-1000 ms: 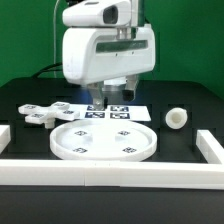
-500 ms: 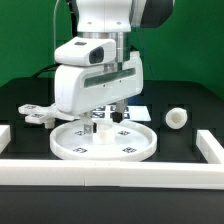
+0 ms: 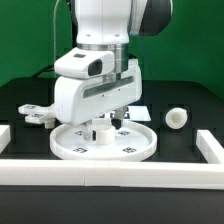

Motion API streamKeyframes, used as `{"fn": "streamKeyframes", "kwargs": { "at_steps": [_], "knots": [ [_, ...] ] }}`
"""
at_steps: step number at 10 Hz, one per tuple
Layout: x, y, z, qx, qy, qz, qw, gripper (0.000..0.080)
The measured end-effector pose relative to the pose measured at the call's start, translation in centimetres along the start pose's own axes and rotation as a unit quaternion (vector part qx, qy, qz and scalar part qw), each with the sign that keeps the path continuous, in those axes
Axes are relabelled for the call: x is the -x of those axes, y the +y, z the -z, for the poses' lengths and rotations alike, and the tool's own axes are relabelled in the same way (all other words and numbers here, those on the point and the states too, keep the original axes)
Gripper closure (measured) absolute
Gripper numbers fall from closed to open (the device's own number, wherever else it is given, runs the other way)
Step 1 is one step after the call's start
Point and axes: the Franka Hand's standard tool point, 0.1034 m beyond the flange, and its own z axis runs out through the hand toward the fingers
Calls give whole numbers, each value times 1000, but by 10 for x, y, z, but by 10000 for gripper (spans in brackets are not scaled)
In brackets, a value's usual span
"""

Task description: Assemble round table

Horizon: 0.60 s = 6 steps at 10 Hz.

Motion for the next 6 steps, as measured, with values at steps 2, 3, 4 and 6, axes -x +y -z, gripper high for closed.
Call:
{"fn": "streamKeyframes", "kwargs": {
  "at_steps": [2, 3, 4, 6],
  "knots": [
    [1, -2, -4, -3, -2, 0, 1000, 150],
    [1, -2, -4, -3, -2, 0, 1000, 150],
    [1, -2, -4, -3, -2, 1, 1000, 269],
    [0, -2, -4, -3, -2, 1, 1000, 393]
  ]
}}
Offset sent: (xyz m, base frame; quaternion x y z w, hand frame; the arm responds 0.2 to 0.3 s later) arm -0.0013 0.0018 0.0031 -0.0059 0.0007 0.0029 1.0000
